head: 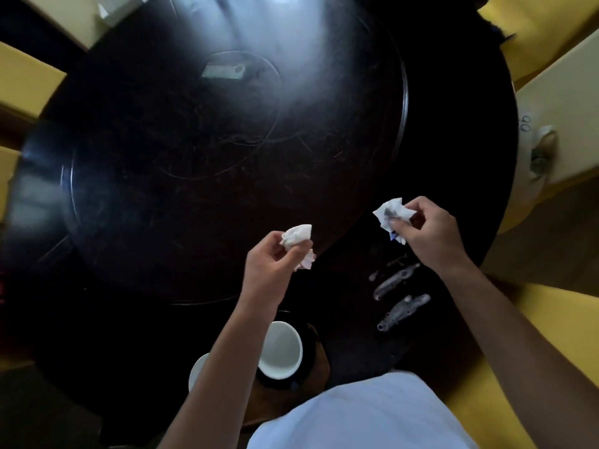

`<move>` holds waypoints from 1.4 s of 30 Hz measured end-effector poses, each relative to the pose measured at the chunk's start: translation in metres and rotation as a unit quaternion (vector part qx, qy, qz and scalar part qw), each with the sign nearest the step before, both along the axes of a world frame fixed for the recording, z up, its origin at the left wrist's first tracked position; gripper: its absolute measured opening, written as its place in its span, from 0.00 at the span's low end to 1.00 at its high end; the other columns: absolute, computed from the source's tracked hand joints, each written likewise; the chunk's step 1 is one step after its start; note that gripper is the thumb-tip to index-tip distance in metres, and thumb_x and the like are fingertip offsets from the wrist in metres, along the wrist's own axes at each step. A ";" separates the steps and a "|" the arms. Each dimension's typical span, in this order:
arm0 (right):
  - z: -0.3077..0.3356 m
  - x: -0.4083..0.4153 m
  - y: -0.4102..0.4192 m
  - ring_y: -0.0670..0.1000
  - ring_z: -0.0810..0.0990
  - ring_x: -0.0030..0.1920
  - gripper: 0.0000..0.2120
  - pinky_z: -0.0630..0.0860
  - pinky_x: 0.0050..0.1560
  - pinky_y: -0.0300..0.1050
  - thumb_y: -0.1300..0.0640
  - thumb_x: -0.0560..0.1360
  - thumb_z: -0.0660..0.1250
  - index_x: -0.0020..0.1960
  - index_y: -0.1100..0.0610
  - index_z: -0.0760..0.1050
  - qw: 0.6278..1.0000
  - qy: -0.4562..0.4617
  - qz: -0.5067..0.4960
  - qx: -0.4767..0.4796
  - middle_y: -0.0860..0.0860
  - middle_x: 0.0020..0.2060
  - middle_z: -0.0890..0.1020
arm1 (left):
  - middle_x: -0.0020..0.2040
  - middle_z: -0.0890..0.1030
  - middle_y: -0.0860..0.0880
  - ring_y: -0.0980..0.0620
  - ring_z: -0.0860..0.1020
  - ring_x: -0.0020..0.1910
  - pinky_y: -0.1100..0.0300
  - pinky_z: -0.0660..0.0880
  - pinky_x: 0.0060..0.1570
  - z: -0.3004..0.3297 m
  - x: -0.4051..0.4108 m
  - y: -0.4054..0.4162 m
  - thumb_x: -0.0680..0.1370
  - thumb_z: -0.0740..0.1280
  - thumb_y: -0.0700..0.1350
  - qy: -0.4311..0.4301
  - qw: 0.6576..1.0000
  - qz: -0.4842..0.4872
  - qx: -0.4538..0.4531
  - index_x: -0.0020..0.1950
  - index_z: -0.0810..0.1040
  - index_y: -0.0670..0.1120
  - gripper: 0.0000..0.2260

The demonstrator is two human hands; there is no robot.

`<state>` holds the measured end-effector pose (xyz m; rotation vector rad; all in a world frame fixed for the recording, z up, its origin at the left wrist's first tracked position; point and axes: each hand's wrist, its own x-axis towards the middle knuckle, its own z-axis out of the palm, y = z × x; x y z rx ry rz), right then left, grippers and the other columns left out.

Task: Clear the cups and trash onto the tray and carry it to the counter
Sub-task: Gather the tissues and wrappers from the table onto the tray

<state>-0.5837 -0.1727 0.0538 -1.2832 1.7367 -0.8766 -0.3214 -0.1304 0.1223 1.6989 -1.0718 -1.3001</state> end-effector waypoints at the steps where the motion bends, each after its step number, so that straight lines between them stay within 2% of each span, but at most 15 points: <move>1: 0.011 0.006 0.003 0.38 0.80 0.32 0.09 0.72 0.33 0.29 0.52 0.75 0.74 0.45 0.56 0.76 1.000 -0.020 0.005 -0.006 0.46 0.32 0.82 | 0.47 0.86 0.39 0.46 0.85 0.43 0.53 0.81 0.47 0.010 0.005 0.005 0.78 0.75 0.43 0.019 1.000 0.014 -0.007 0.54 0.81 0.40 0.09; 6: 0.050 0.034 0.012 0.48 0.84 0.37 0.07 0.79 0.38 0.44 0.53 0.76 0.73 0.46 0.54 0.77 0.994 -0.072 0.081 -0.021 0.50 0.36 0.86 | 0.46 0.86 0.45 0.47 0.84 0.45 0.55 0.80 0.49 0.039 0.036 0.029 0.78 0.75 0.42 0.038 0.994 0.083 -0.054 0.56 0.81 0.38 0.11; 12: 0.082 0.076 0.027 0.44 0.82 0.32 0.11 0.75 0.32 0.38 0.53 0.77 0.73 0.48 0.60 0.75 0.983 -0.144 0.115 -0.023 0.53 0.36 0.86 | 0.45 0.84 0.49 0.51 0.83 0.45 0.55 0.79 0.51 0.052 0.072 0.067 0.77 0.75 0.44 0.038 0.987 0.138 -0.079 0.56 0.81 0.42 0.10; 15: 0.093 0.098 0.042 0.45 0.82 0.32 0.12 0.75 0.32 0.38 0.52 0.77 0.72 0.48 0.60 0.75 0.977 -0.144 0.158 -0.022 0.53 0.36 0.86 | 0.47 0.86 0.47 0.50 0.84 0.44 0.57 0.81 0.48 0.058 0.091 0.094 0.78 0.74 0.44 0.050 0.983 0.155 -0.085 0.57 0.81 0.42 0.10; 21: 0.103 0.153 0.085 0.44 0.79 0.30 0.10 0.74 0.32 0.43 0.54 0.76 0.73 0.47 0.61 0.76 0.967 -0.156 0.199 -0.027 0.52 0.33 0.84 | 0.50 0.86 0.43 0.49 0.84 0.44 0.55 0.80 0.48 0.057 0.140 0.154 0.76 0.73 0.45 0.061 0.981 0.159 -0.091 0.56 0.80 0.41 0.12; 24: 0.099 0.185 0.111 0.45 0.77 0.28 0.11 0.72 0.30 0.45 0.55 0.76 0.74 0.46 0.62 0.75 0.963 -0.153 0.220 -0.022 0.49 0.29 0.82 | 0.49 0.86 0.43 0.49 0.85 0.45 0.58 0.80 0.48 0.055 0.167 0.188 0.76 0.74 0.45 0.067 0.977 0.179 -0.097 0.56 0.80 0.41 0.12; 31: 0.078 0.244 0.186 0.44 0.77 0.29 0.08 0.71 0.31 0.43 0.55 0.75 0.75 0.46 0.58 0.77 0.953 -0.129 0.272 -0.005 0.47 0.30 0.82 | 0.48 0.86 0.47 0.53 0.84 0.47 0.61 0.80 0.47 0.029 0.216 0.280 0.77 0.72 0.44 0.071 0.971 0.214 -0.076 0.57 0.81 0.42 0.10; 36: 0.056 0.275 0.228 0.40 0.79 0.28 0.07 0.71 0.30 0.33 0.61 0.76 0.72 0.47 0.62 0.76 0.948 -0.129 0.290 0.018 0.44 0.28 0.83 | 0.46 0.87 0.47 0.54 0.85 0.46 0.65 0.79 0.45 0.001 0.227 0.331 0.78 0.72 0.41 0.082 0.963 0.252 -0.047 0.56 0.82 0.43 0.07; 39: 0.045 0.286 0.237 0.39 0.79 0.28 0.08 0.71 0.29 0.32 0.62 0.77 0.72 0.49 0.65 0.75 0.947 -0.125 0.294 0.019 0.44 0.29 0.83 | 0.47 0.87 0.45 0.53 0.85 0.47 0.64 0.79 0.46 -0.017 0.225 0.347 0.78 0.72 0.41 0.082 0.962 0.256 -0.037 0.56 0.82 0.42 0.08; 42: 0.028 0.285 0.239 0.40 0.79 0.30 0.07 0.73 0.32 0.35 0.60 0.76 0.73 0.50 0.60 0.76 0.951 -0.112 0.289 0.008 0.44 0.31 0.83 | 0.48 0.87 0.44 0.52 0.85 0.47 0.64 0.80 0.46 -0.039 0.218 0.353 0.78 0.72 0.42 0.071 0.963 0.258 -0.029 0.56 0.82 0.43 0.08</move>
